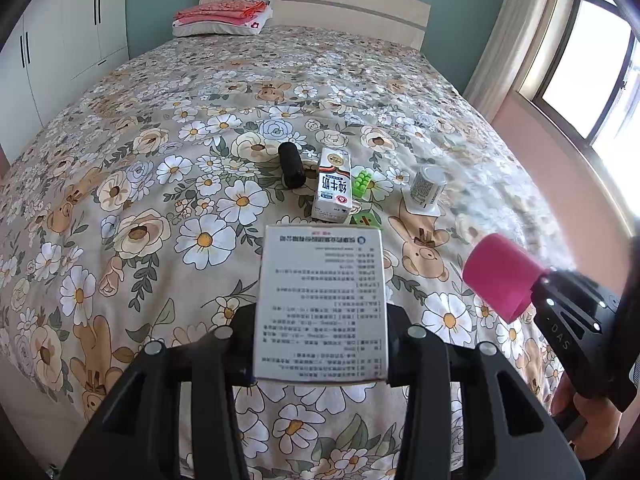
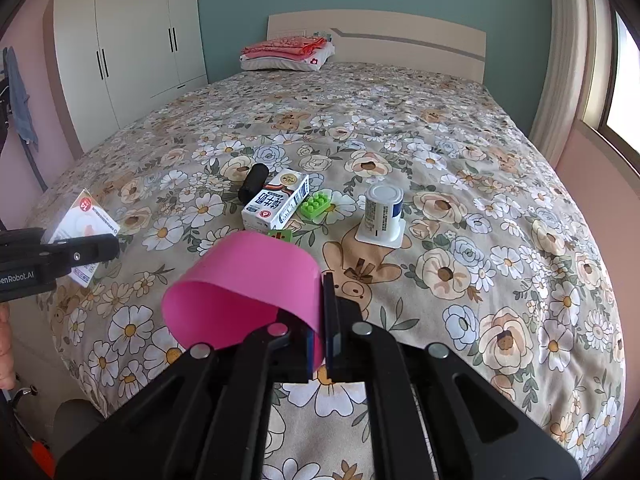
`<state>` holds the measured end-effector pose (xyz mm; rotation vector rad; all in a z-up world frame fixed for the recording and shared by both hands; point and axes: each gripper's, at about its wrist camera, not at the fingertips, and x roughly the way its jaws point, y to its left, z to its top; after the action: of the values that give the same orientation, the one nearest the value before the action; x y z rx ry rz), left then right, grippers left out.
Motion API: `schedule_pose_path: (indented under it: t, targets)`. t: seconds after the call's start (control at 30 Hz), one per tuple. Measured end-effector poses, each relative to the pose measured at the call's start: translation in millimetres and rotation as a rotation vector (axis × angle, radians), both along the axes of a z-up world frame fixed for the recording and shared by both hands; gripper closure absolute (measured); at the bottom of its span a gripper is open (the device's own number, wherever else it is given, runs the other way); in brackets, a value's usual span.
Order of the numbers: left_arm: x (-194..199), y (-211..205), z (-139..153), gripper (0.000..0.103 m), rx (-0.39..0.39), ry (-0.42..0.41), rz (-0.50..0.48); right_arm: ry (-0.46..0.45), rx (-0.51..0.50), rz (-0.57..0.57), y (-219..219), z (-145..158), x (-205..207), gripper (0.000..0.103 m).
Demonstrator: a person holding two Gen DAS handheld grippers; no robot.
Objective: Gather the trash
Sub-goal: 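Close the left tool on the medicine box while the right tool grasps the pink cup, then carry the medicine box and pink cup with both tools over the trash bin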
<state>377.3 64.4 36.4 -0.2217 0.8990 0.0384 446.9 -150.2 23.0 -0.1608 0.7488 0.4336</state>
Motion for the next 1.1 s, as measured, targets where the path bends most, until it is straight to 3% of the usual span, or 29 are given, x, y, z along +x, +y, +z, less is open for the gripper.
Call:
schedule_pose_path:
  t: [0.33, 0.63, 0.87, 1.1]
  targets:
    - [-67, 6, 64, 0.058, 0.031, -0.116, -0.022, -0.139, -0.003, 0.000, -4, 76, -76, 0.098]
    - [-132, -1, 97, 0.058, 0.091, -0.201, -0.082, -0.242, 0.019, -0.006, -21, 124, -147, 0.098]
    - [-170, -11, 97, 0.058, 0.141, -0.216, -0.152, -0.273, 0.022, -0.007, -38, 137, -194, 0.098]
    - [-208, -14, 83, 0.058, 0.177, -0.221, -0.212, -0.256, 0.013, 0.009, -51, 124, -234, 0.098]
